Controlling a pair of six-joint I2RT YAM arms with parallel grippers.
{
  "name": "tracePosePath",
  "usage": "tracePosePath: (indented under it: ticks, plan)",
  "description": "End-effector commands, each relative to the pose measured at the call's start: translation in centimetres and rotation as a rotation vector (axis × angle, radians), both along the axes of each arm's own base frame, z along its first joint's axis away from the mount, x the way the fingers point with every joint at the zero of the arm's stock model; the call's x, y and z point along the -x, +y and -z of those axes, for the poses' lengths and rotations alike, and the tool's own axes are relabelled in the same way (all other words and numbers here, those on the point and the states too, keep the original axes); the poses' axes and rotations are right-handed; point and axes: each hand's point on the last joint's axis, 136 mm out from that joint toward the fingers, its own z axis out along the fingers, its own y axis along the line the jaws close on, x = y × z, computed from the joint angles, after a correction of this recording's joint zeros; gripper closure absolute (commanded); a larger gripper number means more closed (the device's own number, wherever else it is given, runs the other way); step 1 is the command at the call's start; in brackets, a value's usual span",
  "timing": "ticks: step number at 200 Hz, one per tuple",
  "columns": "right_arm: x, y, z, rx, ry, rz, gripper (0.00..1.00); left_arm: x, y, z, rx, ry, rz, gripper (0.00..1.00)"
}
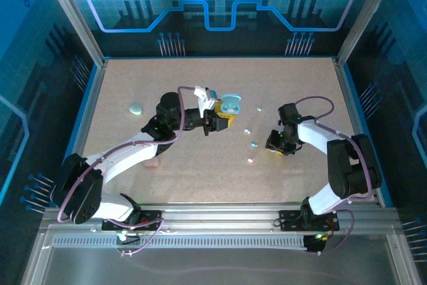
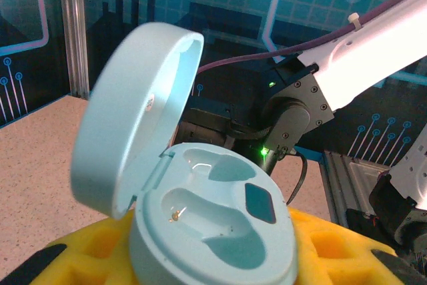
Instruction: Insert wireless bluetooth earbuds into charging case
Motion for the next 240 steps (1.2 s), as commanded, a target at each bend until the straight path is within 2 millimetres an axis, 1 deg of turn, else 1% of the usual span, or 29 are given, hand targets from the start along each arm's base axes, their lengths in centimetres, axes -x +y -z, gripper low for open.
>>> tracePosePath:
  ticks: [1, 47, 67, 94, 97, 102, 147, 167, 191, 214, 240]
  plan:
    - [-2.1, 0.8, -0.9, -0.034, -0.068, -0.025, 0.65, 0.2, 0.1, -0.7, 0.007, -0.033, 0.018, 0.65]
    - [-2.5, 0.9, -1.1, -0.040, -0.084, -0.033, 0.65, 0.2, 0.0, -0.7, 0.009, -0.032, 0.018, 0.65]
    - [-2.7, 1.6, -1.0, -0.067, -0.075, -0.050, 0.64, 0.1, 0.0, -0.7, 0.010, -0.028, 0.020, 0.65]
    - [-2.4, 2.3, -0.5, -0.092, -0.049, -0.065, 0.64, 0.1, 0.0, -0.6, 0.009, -0.026, 0.020, 0.65]
    - [-3.2, 2.5, -1.2, -0.096, -0.072, -0.067, 0.64, 0.1, 0.0, -0.7, 0.009, -0.027, 0.020, 0.65]
    - [-3.4, 2.6, -1.3, -0.097, -0.076, -0.071, 0.64, 0.1, 0.0, -0.6, 0.009, -0.027, 0.020, 0.65]
    - [-3.2, 2.5, -0.7, -0.080, -0.048, -0.070, 0.63, 0.1, 0.0, -0.6, 0.007, -0.027, 0.019, 0.65]
    - [-3.1, 3.0, -0.6, -0.093, -0.039, -0.081, 0.63, 0.1, -0.1, -0.6, 0.007, -0.027, 0.020, 0.65]
    - [-3.4, 3.7, -0.8, -0.110, -0.049, -0.098, 0.63, 0.1, -0.1, -0.6, 0.007, -0.026, 0.021, 0.65]
    - [-3.4, 3.6, -0.7, -0.077, -0.035, -0.099, 0.63, 0.0, -0.1, -0.7, 0.008, -0.028, 0.020, 0.65]
    - [-3.1, 3.2, -0.1, -0.057, -0.007, -0.082, 0.63, 0.0, -0.1, -0.7, 0.005, -0.028, 0.021, 0.65]
